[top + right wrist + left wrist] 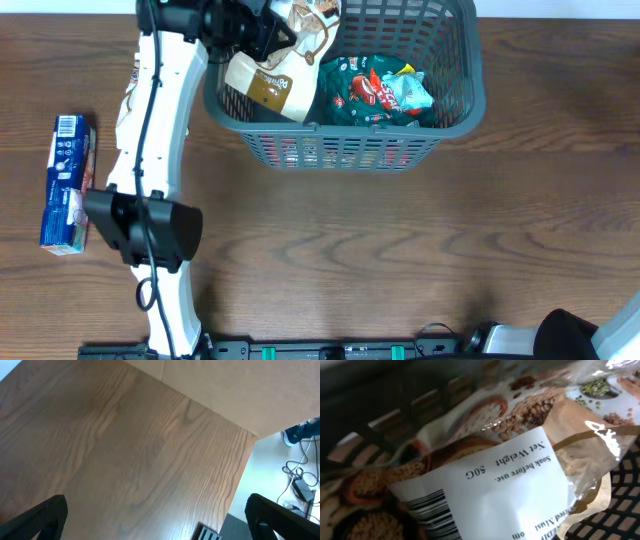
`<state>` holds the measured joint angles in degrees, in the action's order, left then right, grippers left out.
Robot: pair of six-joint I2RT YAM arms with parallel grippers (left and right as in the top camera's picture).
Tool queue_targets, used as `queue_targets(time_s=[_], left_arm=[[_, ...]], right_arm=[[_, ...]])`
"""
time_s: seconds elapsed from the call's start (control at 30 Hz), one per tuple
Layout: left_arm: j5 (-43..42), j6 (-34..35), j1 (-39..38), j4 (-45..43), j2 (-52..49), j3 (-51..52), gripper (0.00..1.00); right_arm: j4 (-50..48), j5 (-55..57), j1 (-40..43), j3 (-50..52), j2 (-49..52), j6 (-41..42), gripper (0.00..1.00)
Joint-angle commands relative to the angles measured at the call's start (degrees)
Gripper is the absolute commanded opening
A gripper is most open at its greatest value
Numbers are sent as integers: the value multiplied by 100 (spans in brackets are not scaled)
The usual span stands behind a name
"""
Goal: Pack container
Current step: 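Lower the food pouch into the basket's left side and open the left gripper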
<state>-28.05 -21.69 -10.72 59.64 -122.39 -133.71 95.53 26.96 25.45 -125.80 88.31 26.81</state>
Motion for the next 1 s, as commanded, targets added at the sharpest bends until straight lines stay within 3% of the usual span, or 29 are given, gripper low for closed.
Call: queue_targets(time_s=[0.0, 0.4, 0.5, 0.97], left_arm=[[70, 251, -13, 11, -85, -24, 6], [81, 726, -13, 212, -181, 42, 6], [402, 1001, -28, 358, -181, 42, 6], [719, 1244, -496, 728, -179, 42, 6]], right_arm=[[7, 59, 39, -2, -57, 98, 99], [9, 61, 39, -2, -57, 98, 99], [7, 61, 39, -2, -57, 98, 99], [7, 59, 39, -2, -57, 98, 99]])
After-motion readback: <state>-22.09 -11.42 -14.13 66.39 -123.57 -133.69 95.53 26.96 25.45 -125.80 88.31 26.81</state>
